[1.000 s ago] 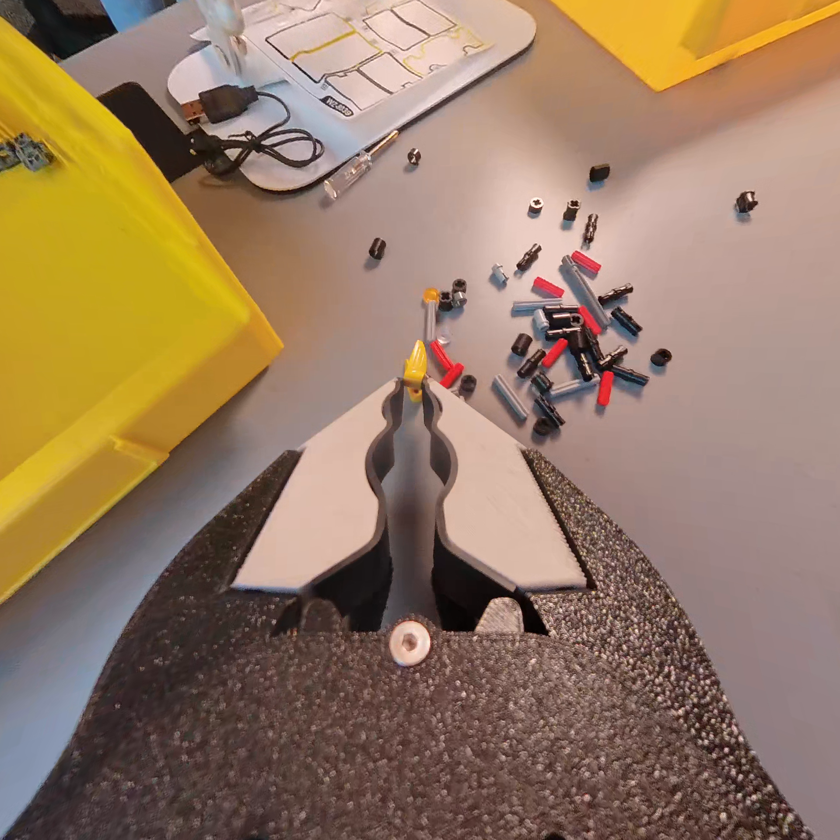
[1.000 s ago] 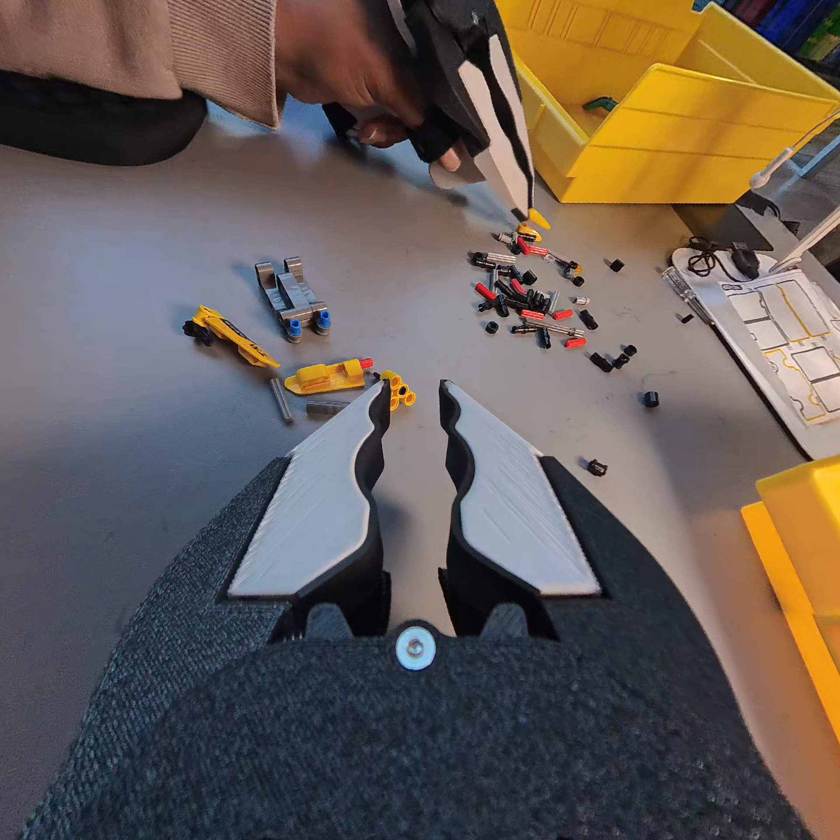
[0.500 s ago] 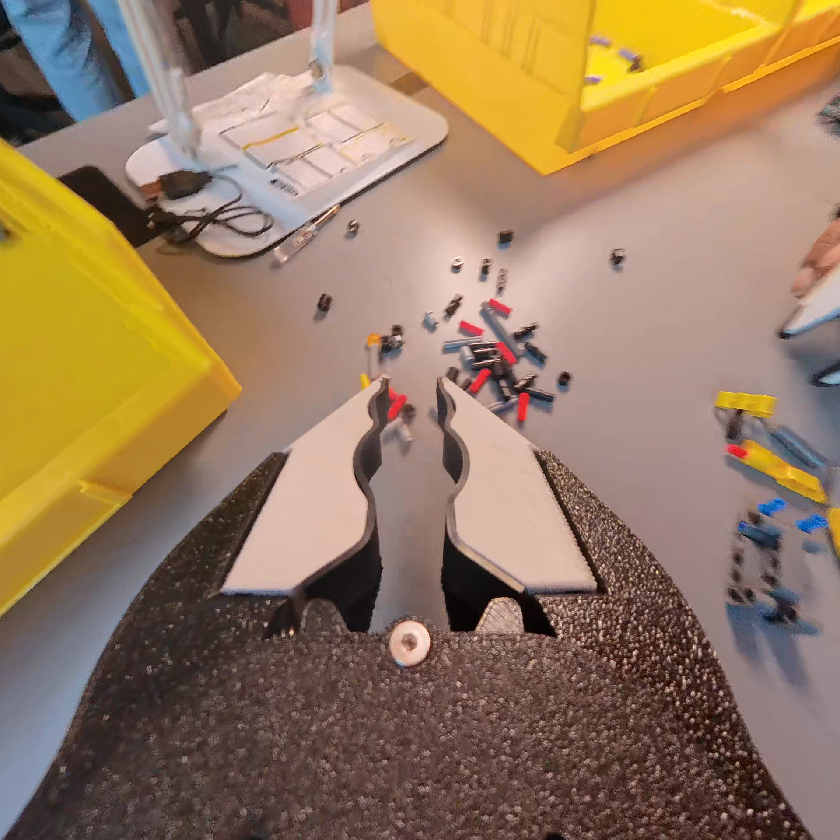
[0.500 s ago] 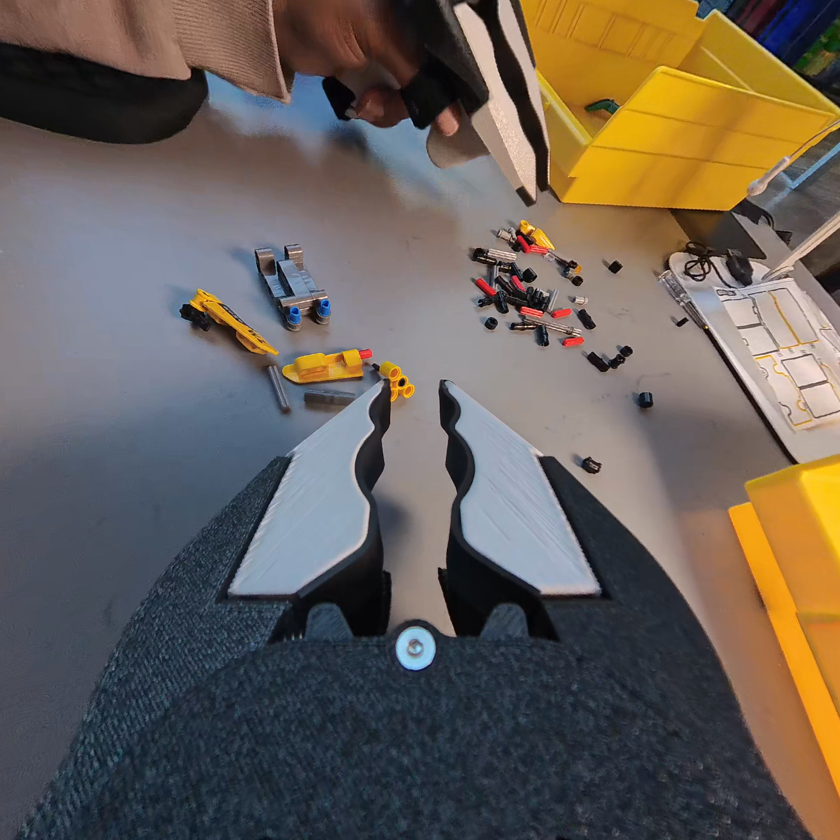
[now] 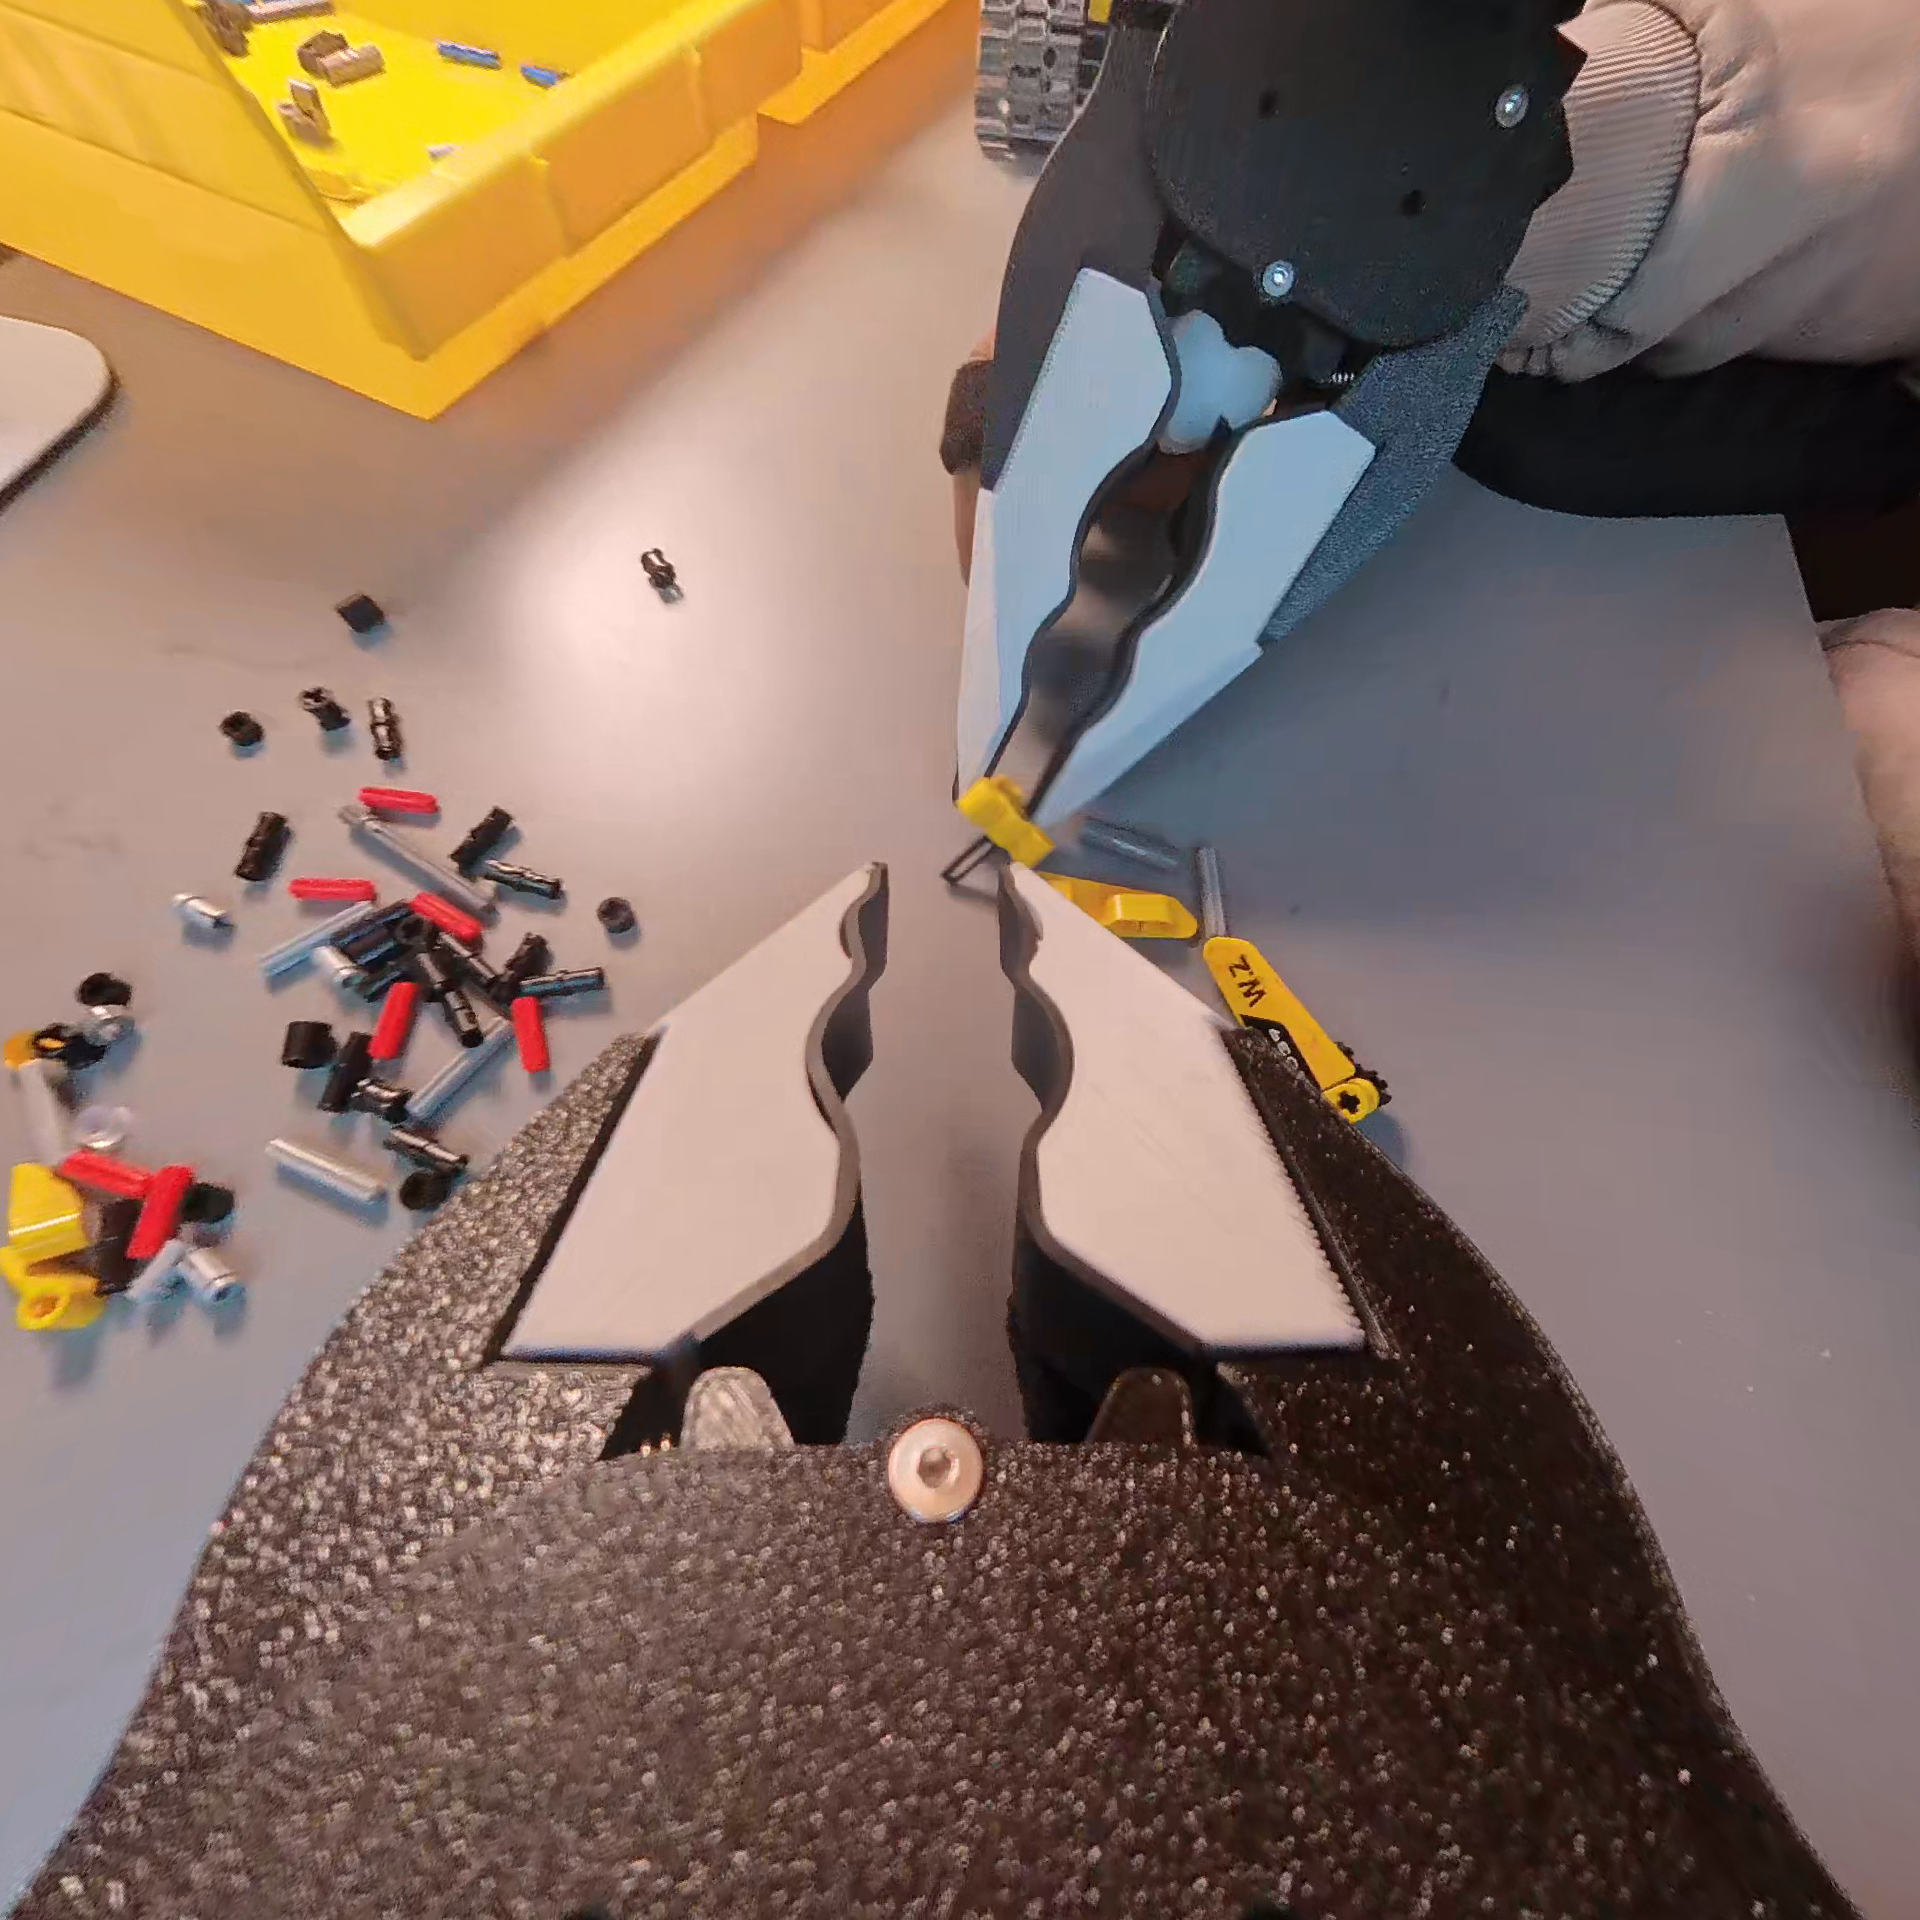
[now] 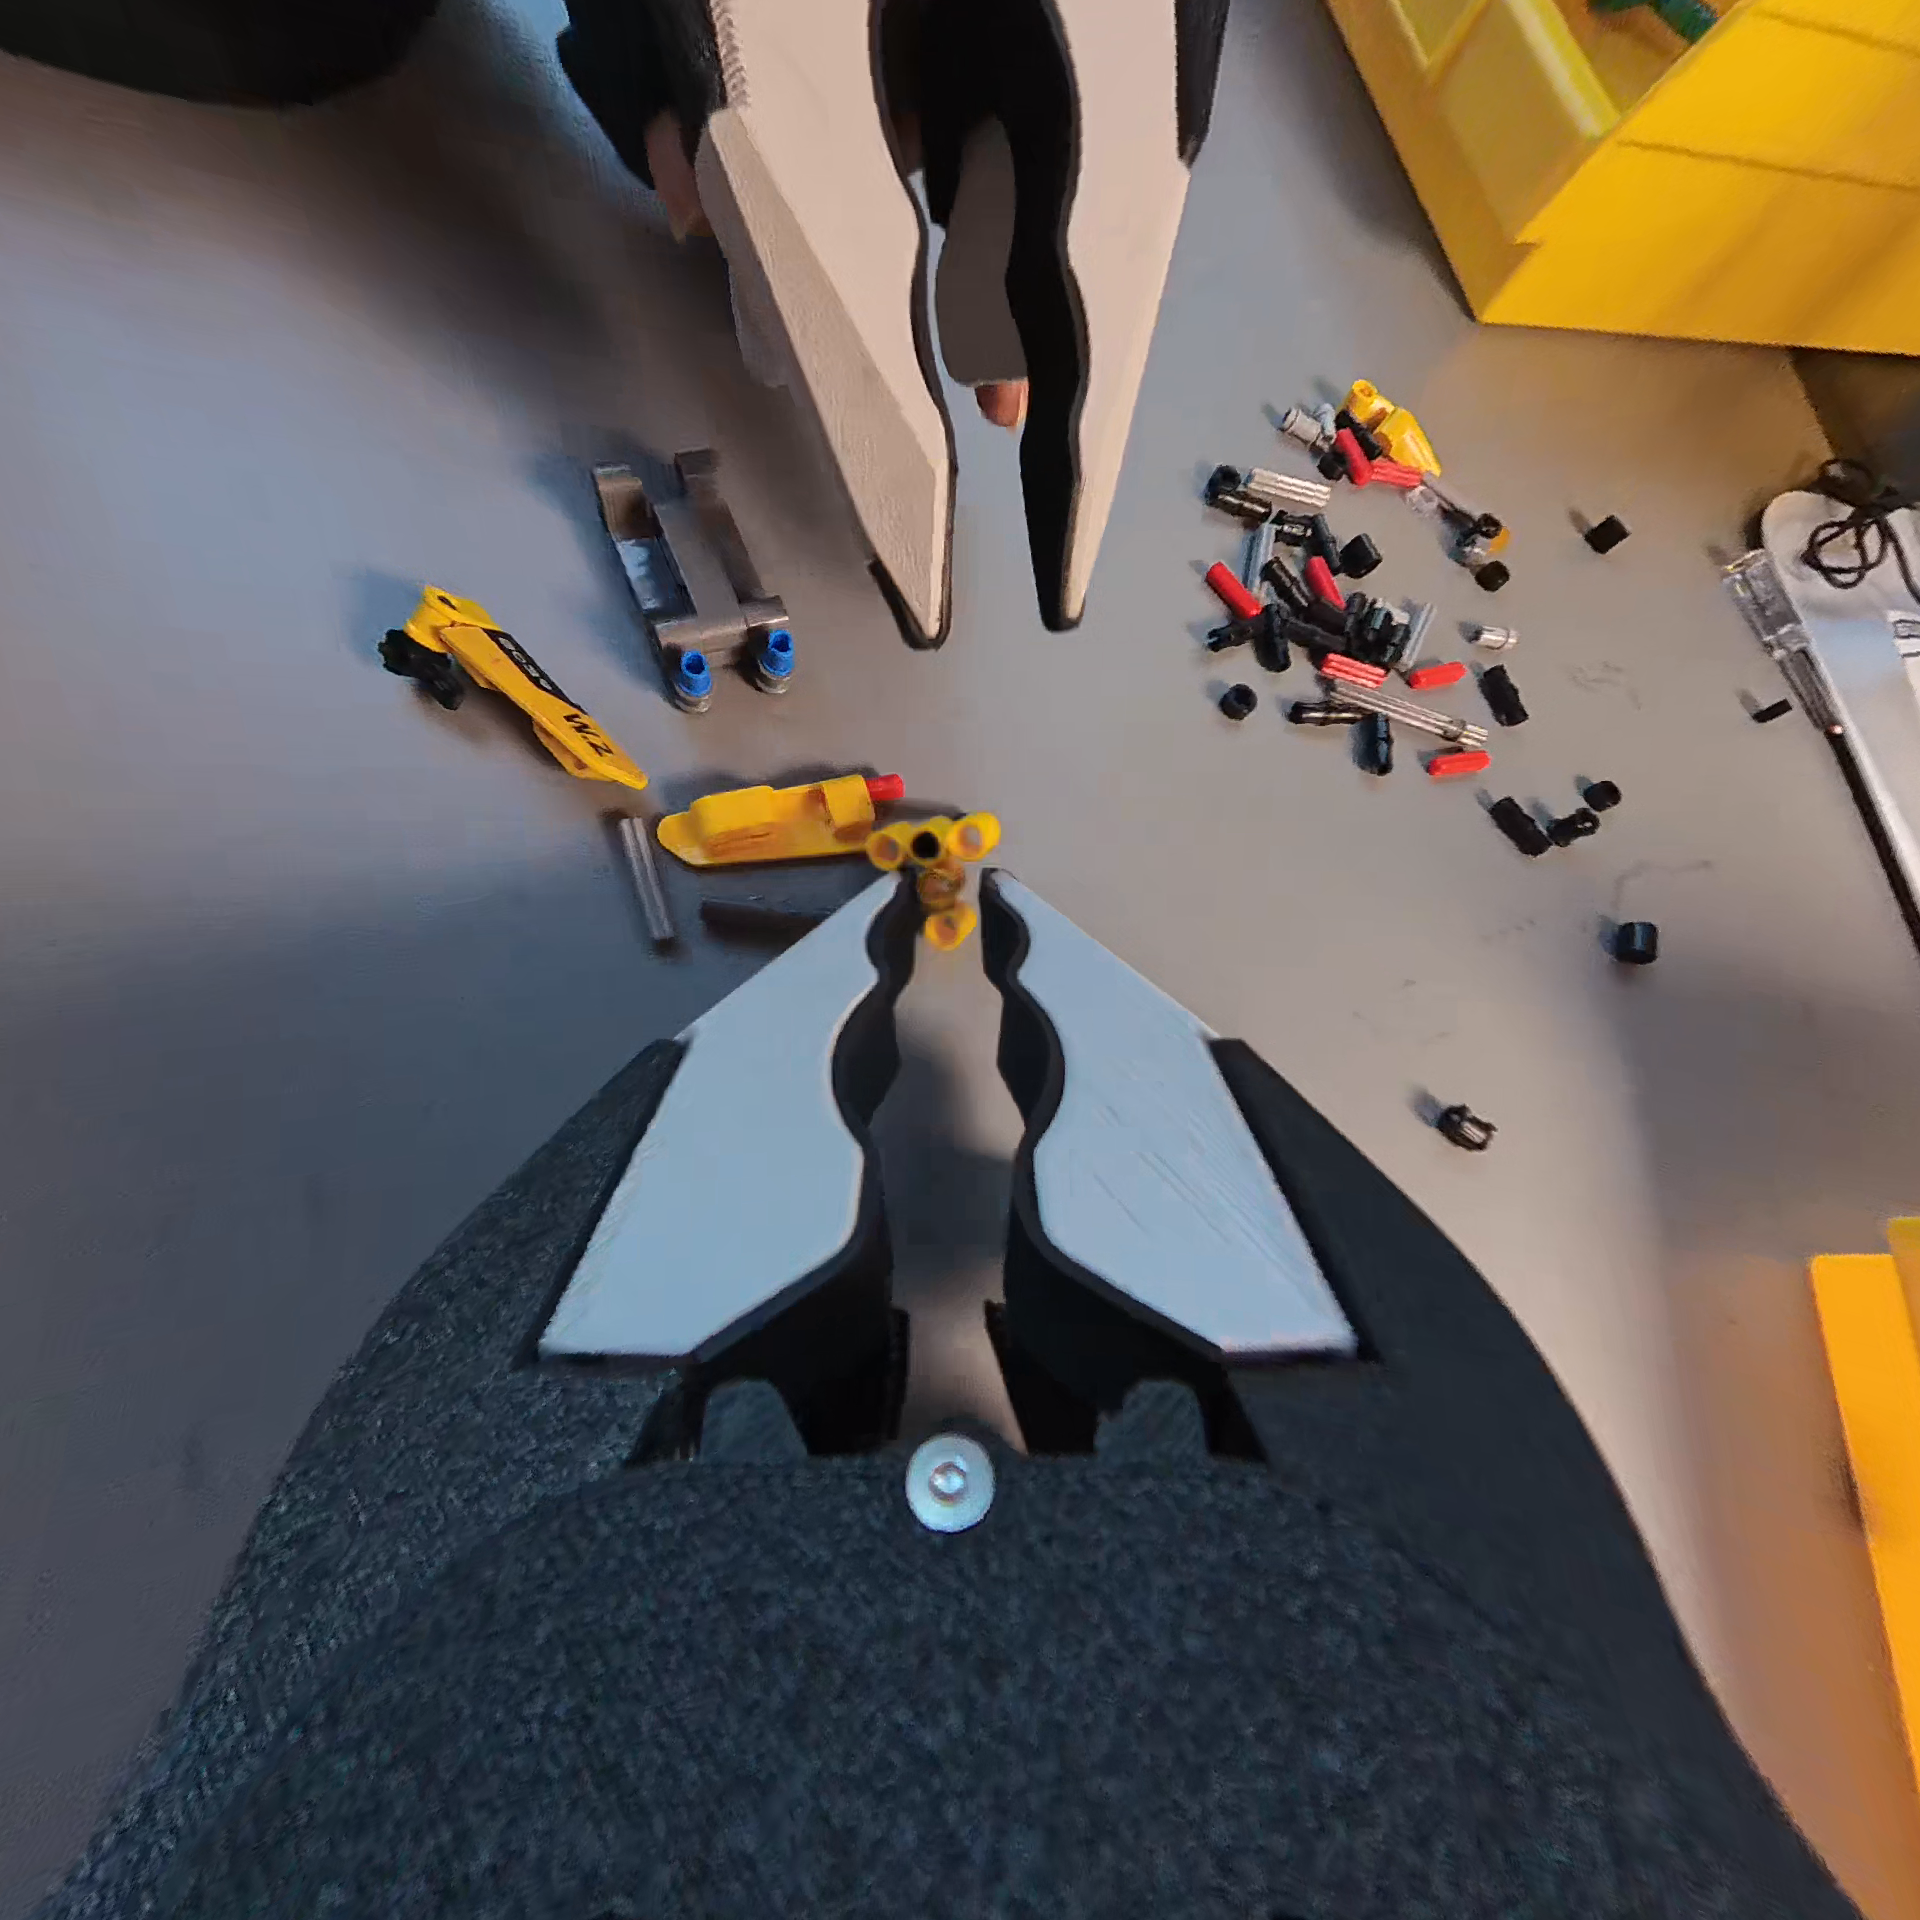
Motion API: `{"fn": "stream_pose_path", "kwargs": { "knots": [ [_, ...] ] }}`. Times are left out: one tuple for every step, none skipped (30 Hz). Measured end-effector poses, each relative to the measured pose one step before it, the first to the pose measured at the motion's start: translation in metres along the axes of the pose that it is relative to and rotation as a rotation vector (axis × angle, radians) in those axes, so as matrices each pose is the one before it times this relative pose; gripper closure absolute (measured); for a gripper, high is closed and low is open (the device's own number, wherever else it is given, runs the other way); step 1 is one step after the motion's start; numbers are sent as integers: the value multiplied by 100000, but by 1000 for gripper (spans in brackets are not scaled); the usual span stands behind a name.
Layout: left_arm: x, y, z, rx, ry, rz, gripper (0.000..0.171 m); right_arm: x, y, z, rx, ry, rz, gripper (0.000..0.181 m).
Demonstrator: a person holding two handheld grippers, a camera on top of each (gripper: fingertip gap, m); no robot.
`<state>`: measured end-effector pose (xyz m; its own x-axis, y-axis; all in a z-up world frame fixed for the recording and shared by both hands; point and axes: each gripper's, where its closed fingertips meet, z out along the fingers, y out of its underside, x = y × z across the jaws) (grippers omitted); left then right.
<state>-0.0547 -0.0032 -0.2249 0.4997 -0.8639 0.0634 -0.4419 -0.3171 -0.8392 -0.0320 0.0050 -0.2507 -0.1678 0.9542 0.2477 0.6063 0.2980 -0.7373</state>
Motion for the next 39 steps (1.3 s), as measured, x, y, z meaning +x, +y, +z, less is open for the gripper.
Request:
{"fn": "stream_pose_path", "kwargs": {
  "knots": [
    [386, 175, 301, -1539, 1073, 801, 151, 38, -42, 26, 145, 1636, -1990, 175],
    [259, 58, 240, -1003, -79, 1737, 151, -17, -1, -4, -40, 770, -1053, 175],
    [200, -22, 161, -461, -498, 1978, 151, -33, -26, -44, 230, 293, -592, 175],
    [153, -64, 107, -265, -451, 1399, 151, -62, -90, -69, 712, 89, -715, 176],
    [54, -49, 91, -122, -673, 745, 151, -47, -156, -123, 1226, 349, -848, 176],
    [-20, 16, 53, -173, -851, 650, 152, 62, -312, -198, 2252, 1116, -875, 176],
    [13, 8, -7, -44, -530, 664, 152, 99, -476, -287, 3293, 1413, -588, 176],
    [70, -70, -66, 443, -42, 600, 152, 30, -626, -336, 4151, 958, -257, 176],
    [82, -242, -146, 1431, -5, 809, 152, -106, -697, -365, 4570, 173, -146, 176],
    [63, -480, -218, 2689, -434, 1367, 153, -204, -617, -322, 3930, -609, 334, 176],
    [181, -592, -269, 3132, 92, 2072, 154, -179, -468, -250, 2986, -866, 1180, 176],
    [256, -492, -232, 2456, 605, 2099, 156, 13, -395, -240, 2504, -179, 1662, 176],
    [305, -356, -161, 1665, 991, 1719, 158, 3, -476, -256, 3234, -667, 1971, 176],
    [437, -312, -104, 1564, 1886, 1298, 161, -68, -486, -250, 3172, -1417, 2329, 176],
    [407, -369, -87, 2017, 1751, 872, 165, -136, -426, -197, 2789, -1879, 2508, 176],
    [245, -360, -97, 2020, 946, 549, 166, -268, -385, -172, 2458, -2467, 2516, 176],
    [203, -316, -99, 1624, 879, 243, 166, -128, -307, -152, 1957, -1431, 2024, 176],
    [218, -303, -102, 1308, 1067, 242, 166, -156, -213, -140, 1404, -1388, 1556, 176],
    [232, -252, -72, 810, 1137, 256, 167, -194, -147, -105, 971, -1540, 1713, 176],
    [162, -149, -37, -34, 780, -7, 167, -115, -194, -108, 1237, -889, 1677, 176],
    [173, -99, -2, -224, 813, -181, 167, -79, -175, -89, 964, -543, 1214, 176],
    [183, -67, 11, -283, 804, -131, 168, -141, -130, -72, 612, -947, 1243, 176],
    [127, -14, 30, -324, 509, -319, 168, -93, -96, -47, 464, -793, 1497, 176],
    [93, 65, 64, -649, 494, -537, 168, -104, 13, -24, -76, -936, 1319, 176],
    [29, 97, 60, -446, -20, -204, 168, -34, 111, 10, -670, -241, 594, 176],
    [45, 25, 42, 261, -78, 295, 168, -18, 85, 10, -488, -8, -227, 176],
    [82, -4, 7, 383, 235, 48, 168, -102, 31, -9, -408, -723, 271, 176],
    [14, -118, -19, 564, 13, -401, 168, -49, -74, -37, 230, -667, 1032, 176],
    [-88, -256, -92, 861, -295, -804, 168, 22, -209, -108, 1177, -397, 1577, 176],
    [-112, -385, -116, 1241, -413, -1292, 168, 69, -464, -192, 2649, -341, 2231, 177],
    [-95, -410, -99, 1572, -178, -1582, 168, 62, -501, -220, 2698, -759, 2530, 177],
    [-101, -273, -43, 1459, -229, -1469, 168, 68, -436, -186, 2163, -567, 1934, 177],
    [-303, 76, -59, 21, -941, -1654, 168, 76, -302, -140, 1883, -172, 829, 177],
    [-951, 1185, -240, -5005, -3724, -1037, 168, 294, -911, -577, 6082, 227, 2342, 177],
    [-1239, 1381, -581, -3587, -3890, -1845, 168, 991, -2490, -1710, 14036, 1626, 7566, 178],
    [-614, -167, -957, 5001, 1450, -6856, 169, 1189, -2349, -1866, 9373, 4609, 1745, 178],
    [-413, -1115, -962, 6580, 1028, -4137, 168, 858, -797, -1170, -672, 6080, -7598, 177],
    [-423, -1083, -512, 4248, -993, -215, 168, 334, 171, -434, -2742, 3089, -3668, 177],
    [-271, -724, -69, 2603, -523, 20, 168, -47, 415, 37, -770, 321, 1283, 177]
  ]
}}
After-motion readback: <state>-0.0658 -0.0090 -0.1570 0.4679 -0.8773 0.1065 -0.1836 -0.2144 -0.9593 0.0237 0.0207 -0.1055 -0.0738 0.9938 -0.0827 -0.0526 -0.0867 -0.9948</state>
